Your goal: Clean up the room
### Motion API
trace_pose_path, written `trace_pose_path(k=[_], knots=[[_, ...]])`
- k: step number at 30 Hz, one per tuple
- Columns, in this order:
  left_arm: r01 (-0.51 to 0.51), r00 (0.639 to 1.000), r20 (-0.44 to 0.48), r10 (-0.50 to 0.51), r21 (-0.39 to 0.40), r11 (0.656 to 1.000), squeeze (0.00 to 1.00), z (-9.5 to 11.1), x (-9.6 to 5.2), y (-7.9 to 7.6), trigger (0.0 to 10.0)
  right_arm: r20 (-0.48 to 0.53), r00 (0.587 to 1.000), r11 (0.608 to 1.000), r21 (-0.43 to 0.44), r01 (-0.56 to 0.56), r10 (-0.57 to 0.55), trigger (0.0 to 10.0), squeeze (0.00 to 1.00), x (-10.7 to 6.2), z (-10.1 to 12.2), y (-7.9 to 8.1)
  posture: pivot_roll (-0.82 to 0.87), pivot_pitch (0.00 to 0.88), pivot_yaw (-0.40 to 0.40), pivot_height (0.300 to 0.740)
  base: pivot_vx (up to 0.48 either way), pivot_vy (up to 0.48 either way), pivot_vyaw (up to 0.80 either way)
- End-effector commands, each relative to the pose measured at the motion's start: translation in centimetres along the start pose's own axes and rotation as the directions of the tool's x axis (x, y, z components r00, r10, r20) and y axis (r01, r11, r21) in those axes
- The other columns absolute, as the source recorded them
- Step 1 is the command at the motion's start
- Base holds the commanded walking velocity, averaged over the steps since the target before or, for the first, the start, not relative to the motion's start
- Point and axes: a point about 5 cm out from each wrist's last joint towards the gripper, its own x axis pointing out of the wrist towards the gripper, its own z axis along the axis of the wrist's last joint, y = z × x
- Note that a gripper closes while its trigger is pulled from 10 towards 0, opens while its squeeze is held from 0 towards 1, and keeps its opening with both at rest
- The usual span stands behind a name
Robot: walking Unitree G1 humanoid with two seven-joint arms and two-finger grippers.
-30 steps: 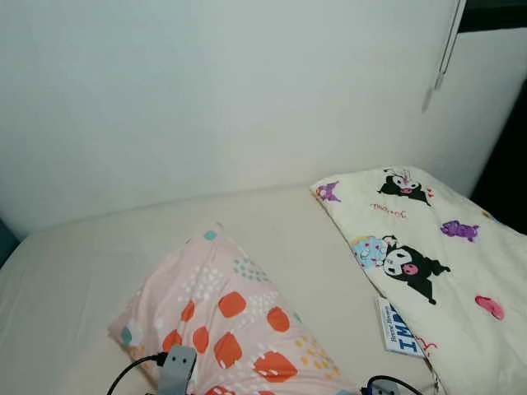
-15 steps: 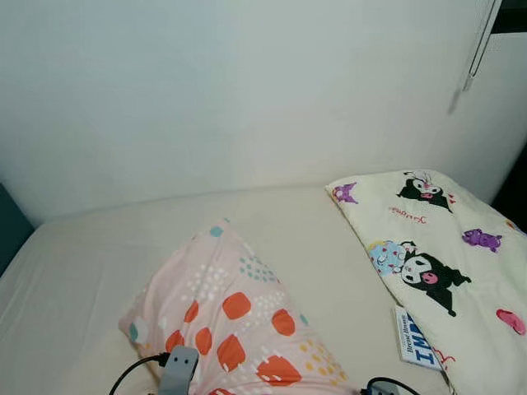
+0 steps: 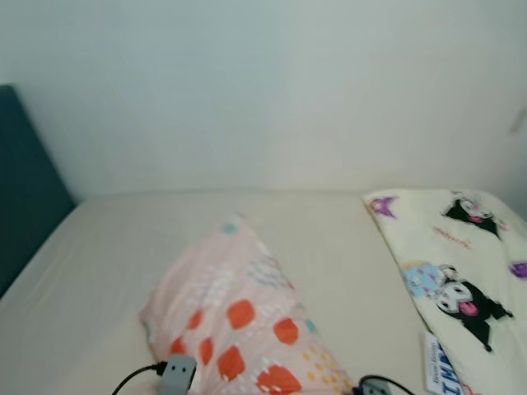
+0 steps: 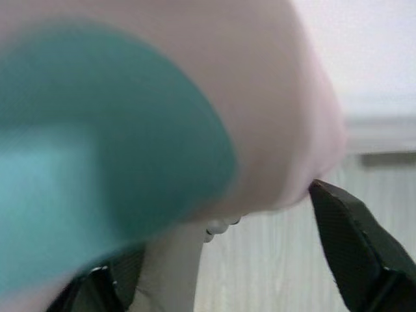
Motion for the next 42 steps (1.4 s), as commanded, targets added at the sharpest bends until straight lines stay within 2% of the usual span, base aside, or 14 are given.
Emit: trace_pose_path(k=[1,30,42], knots=[[0.008,0.995,-0.096,-0.01,-0.017,1.0,0.0,-2.01,-0.29,-0.08,10.0,-0.043,0.999,1.0,-0.004,-0.008,0.007,10.0,0.0,-0.13,-1.14,0.18,-0.14,0.0,0.024,0.74,-0.247,0.0,0.0],[0.02,0.995,-0.103,-0.02,-0.001,1.0,0.0,-1.95,-0.22,-0.33,10.0,-0.027,1.0,0.999,0.034,-0.01,0.011,10.0,0.0,-0.14,-1.05,0.14,-0.14,0.0,0.039,0.74,-0.374,0.0,0.0],[-0.005,0.994,-0.105,0.006,0.005,1.0,0.0,-1.98,-0.3,0.14,10.0,-0.022,0.999,1.0,0.009,-0.028,0.028,10.0,0.0,-0.12,-0.98,0.35,-0.14,0.0,0.038,0.74,-0.031,0.0,0.76]])
